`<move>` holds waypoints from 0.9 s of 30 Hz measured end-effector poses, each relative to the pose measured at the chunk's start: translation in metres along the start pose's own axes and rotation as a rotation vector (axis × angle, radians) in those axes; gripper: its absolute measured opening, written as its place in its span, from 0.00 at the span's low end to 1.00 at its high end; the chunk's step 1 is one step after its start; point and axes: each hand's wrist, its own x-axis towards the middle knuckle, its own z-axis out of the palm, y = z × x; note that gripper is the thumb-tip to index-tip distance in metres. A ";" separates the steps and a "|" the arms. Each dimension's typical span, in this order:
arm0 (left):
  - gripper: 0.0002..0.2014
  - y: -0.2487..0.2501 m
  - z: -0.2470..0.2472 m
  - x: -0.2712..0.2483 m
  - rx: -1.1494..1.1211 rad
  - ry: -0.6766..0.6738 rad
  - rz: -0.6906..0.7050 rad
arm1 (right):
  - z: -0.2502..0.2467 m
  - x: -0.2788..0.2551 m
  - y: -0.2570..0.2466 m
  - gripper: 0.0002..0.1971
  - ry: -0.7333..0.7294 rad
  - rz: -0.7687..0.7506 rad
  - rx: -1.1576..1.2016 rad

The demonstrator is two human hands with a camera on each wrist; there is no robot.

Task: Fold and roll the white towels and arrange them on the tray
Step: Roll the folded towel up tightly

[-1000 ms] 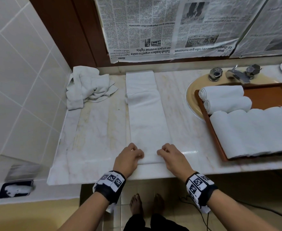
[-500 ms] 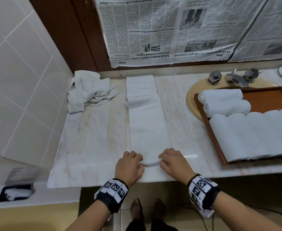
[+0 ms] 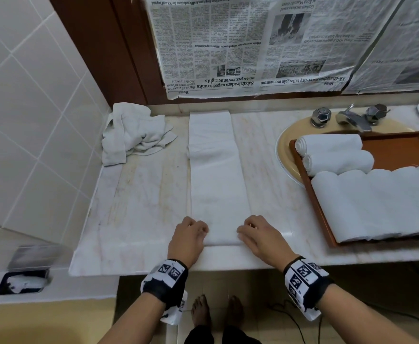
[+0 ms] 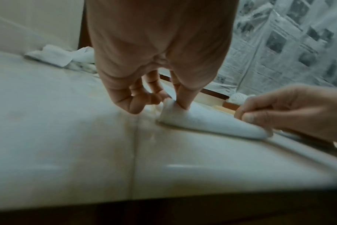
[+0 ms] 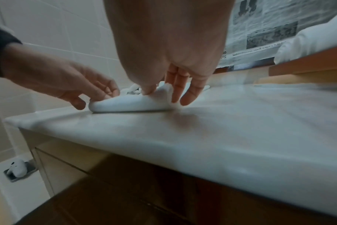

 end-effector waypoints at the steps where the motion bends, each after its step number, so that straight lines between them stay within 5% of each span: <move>1: 0.07 0.000 0.002 -0.001 0.065 0.016 0.054 | -0.001 -0.002 0.002 0.17 -0.025 -0.037 -0.050; 5: 0.12 0.004 0.004 -0.015 0.222 -0.002 0.181 | -0.001 -0.002 0.002 0.14 -0.082 -0.079 -0.161; 9: 0.15 -0.005 0.003 -0.020 0.283 -0.037 0.252 | -0.004 0.004 -0.002 0.19 -0.160 0.025 -0.014; 16: 0.15 -0.005 -0.018 -0.010 -0.081 -0.105 0.087 | -0.015 0.012 0.005 0.09 -0.191 0.138 0.227; 21: 0.07 0.002 -0.015 -0.011 -0.033 -0.047 0.033 | -0.005 0.008 0.003 0.12 0.002 -0.039 -0.037; 24: 0.07 -0.002 -0.008 -0.010 -0.020 -0.018 -0.050 | -0.003 0.001 0.001 0.18 -0.038 -0.119 -0.089; 27: 0.06 -0.008 -0.003 -0.012 -0.021 0.079 0.027 | -0.001 -0.004 0.002 0.20 -0.078 -0.152 -0.060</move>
